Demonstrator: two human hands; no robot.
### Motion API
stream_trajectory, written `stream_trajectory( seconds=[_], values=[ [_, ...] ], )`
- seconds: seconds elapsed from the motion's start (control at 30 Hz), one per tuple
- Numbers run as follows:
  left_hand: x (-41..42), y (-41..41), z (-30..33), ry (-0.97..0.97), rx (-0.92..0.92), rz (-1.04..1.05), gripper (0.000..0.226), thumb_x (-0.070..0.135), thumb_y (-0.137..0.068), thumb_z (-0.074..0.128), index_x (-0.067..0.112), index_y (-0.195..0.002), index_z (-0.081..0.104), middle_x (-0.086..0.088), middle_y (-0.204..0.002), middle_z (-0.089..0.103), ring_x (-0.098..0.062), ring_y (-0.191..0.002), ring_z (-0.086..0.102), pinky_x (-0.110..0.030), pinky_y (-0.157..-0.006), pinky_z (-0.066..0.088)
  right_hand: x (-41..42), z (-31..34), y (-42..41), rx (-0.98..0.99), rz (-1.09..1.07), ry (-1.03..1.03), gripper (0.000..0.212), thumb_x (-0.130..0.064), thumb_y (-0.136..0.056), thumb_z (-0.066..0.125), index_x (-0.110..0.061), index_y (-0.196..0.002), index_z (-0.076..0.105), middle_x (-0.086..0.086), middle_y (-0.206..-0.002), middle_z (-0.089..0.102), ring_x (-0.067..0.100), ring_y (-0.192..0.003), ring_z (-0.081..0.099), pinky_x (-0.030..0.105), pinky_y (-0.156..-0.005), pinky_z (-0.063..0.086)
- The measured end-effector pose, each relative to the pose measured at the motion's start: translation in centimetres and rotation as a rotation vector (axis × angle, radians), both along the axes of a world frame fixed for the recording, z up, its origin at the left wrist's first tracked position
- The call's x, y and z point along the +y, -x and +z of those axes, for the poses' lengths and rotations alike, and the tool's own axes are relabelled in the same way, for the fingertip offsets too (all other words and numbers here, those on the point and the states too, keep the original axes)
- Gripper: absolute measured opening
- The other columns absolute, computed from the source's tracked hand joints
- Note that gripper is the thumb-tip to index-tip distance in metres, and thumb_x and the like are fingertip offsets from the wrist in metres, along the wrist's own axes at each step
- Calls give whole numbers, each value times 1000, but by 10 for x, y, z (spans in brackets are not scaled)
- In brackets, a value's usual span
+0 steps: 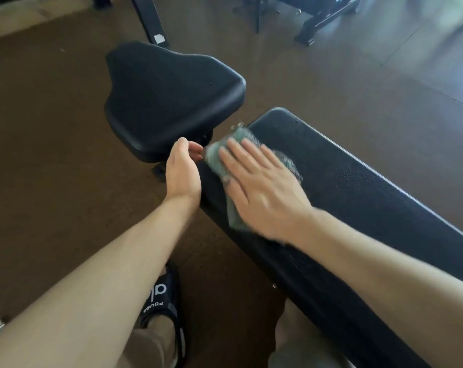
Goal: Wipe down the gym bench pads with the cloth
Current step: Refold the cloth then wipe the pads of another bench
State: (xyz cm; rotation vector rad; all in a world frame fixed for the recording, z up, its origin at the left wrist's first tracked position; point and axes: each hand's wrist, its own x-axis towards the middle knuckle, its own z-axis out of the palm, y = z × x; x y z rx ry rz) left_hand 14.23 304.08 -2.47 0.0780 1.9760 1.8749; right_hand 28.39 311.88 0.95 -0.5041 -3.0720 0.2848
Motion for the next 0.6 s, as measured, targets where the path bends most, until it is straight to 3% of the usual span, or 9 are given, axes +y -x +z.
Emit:
stream_trajectory(
  seconds=[0.1, 0.17, 0.27, 0.33, 0.37, 0.43, 0.5, 0.6],
  values=[
    [-3, 8, 4, -199, -387, 76, 45, 41, -107, 36, 13, -79, 59, -2, -72, 56, -18, -70, 54, -34, -77, 45, -23, 4, -30, -79, 175, 34, 60, -47, -109, 13, -29, -165, 3, -8, -172, -5, 12, -158, -14, 37, -129, -8],
    [-9, 11, 5, -220, -460, 18, 48, 46, -106, 34, 12, -86, 60, -3, -77, 59, -20, -74, 58, -36, -79, 48, -22, 4, -28, -88, 227, 19, 61, -46, -108, 14, -28, -166, 4, -7, -173, -4, 12, -158, -14, 38, -129, -6],
    [-17, 15, 7, -181, -508, -58, 50, 51, -105, 31, 14, -90, 61, -8, -95, 66, -26, -89, 65, -40, -87, 52, -18, 2, -5, -48, 296, 3, 61, -44, -107, 23, -27, -165, 15, -3, -173, 9, 16, -160, -3, 40, -130, -1],
    [-19, 18, 9, -176, -533, -46, 48, 50, -105, 31, 16, -87, 60, -10, -100, 69, -29, -92, 67, -40, -87, 53, -16, -1, 20, -3, 267, -5, 59, -43, -105, 28, -26, -161, 32, 1, -168, 29, 20, -158, 17, 42, -129, 8],
    [-20, 18, 10, -178, -535, -30, 47, 48, -105, 31, 16, -88, 60, -10, -100, 70, -28, -91, 67, -39, -85, 53, -16, -2, 34, 25, 228, -12, 56, -43, -104, 29, -24, -154, 45, 2, -160, 44, 23, -152, 31, 43, -128, 15],
    [-21, 16, 11, -165, -524, -7, 46, 45, -105, 32, 13, -98, 63, -12, -107, 71, -30, -97, 68, -40, -88, 54, -12, -2, 63, 77, 144, -24, 51, -44, -103, 26, -23, -121, 69, 2, -126, 67, 26, -125, 56, 43, -117, 31],
    [-18, 9, 12, -127, -513, -12, 49, 45, -104, 33, 10, -111, 66, -14, -116, 72, -32, -108, 68, -44, -98, 53, 1, 2, 84, 31, 74, -45, 49, -44, -105, 24, -27, -94, 69, 2, -107, 70, 27, -109, 60, 40, -108, 35],
    [-10, -5, 16, -16, -415, 8, 51, 53, -104, 33, 14, -97, 66, -7, -104, 72, -27, -102, 66, -42, -95, 49, 43, 6, 87, -22, -39, -74, 59, -43, -107, 20, -22, -106, 76, 5, -117, 69, 27, -117, 55, 37, -110, 31]
  ],
)
